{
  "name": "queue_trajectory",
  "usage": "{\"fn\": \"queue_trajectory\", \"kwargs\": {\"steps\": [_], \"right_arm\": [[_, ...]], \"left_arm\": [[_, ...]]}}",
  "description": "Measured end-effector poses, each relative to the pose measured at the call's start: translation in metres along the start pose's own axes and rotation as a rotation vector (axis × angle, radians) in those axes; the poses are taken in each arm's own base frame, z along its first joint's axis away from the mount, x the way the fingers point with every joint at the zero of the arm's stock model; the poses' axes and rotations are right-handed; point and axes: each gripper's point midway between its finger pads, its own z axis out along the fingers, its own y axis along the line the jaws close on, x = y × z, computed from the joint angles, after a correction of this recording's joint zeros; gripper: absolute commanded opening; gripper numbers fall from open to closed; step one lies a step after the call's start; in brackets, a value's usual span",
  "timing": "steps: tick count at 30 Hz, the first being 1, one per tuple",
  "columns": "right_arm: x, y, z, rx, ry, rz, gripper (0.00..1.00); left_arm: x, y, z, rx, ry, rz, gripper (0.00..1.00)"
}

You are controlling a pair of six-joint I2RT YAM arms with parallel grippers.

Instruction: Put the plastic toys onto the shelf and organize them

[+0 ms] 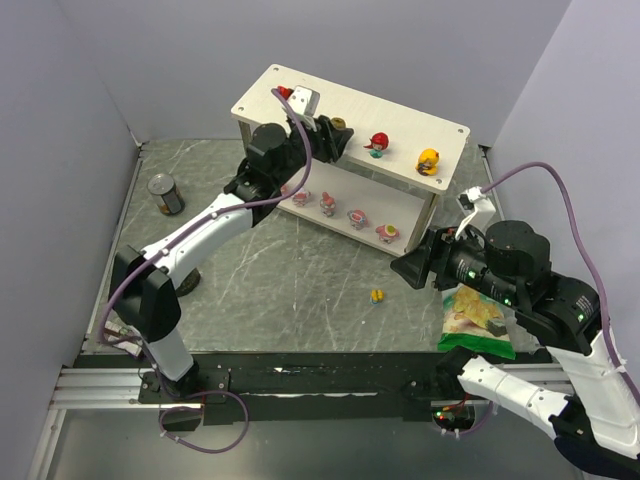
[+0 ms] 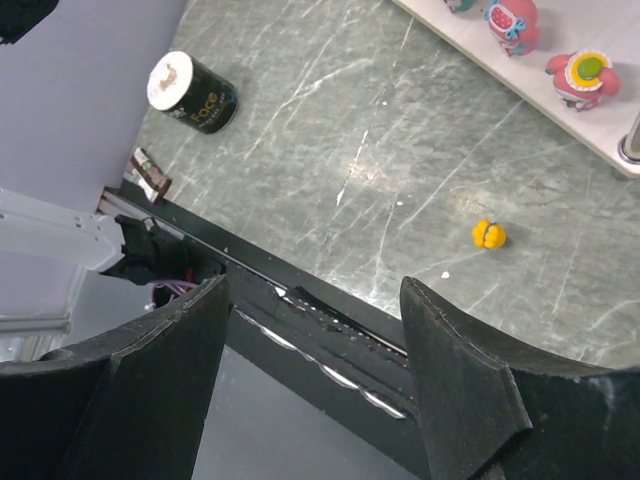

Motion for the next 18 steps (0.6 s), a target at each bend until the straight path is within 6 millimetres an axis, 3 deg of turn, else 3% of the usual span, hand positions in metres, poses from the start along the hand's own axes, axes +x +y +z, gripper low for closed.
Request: {"fn": "queue_trajectory", "kwargs": {"steps": [3, 18], "right_arm": [[0.0022, -0.0025, 0.0000, 0.010, 0.009, -0.006, 0.76], [0.0068, -0.0072, -0.0029, 0.024, 0.023, -0.024, 0.76]], "left_arm": [[0.0096, 0.0031, 0.0059, -0.012, 0.003, 0.006, 0.22], [0.0104, 0.0095, 0.0114, -0.041, 0.009, 0.052, 0.40]]}}
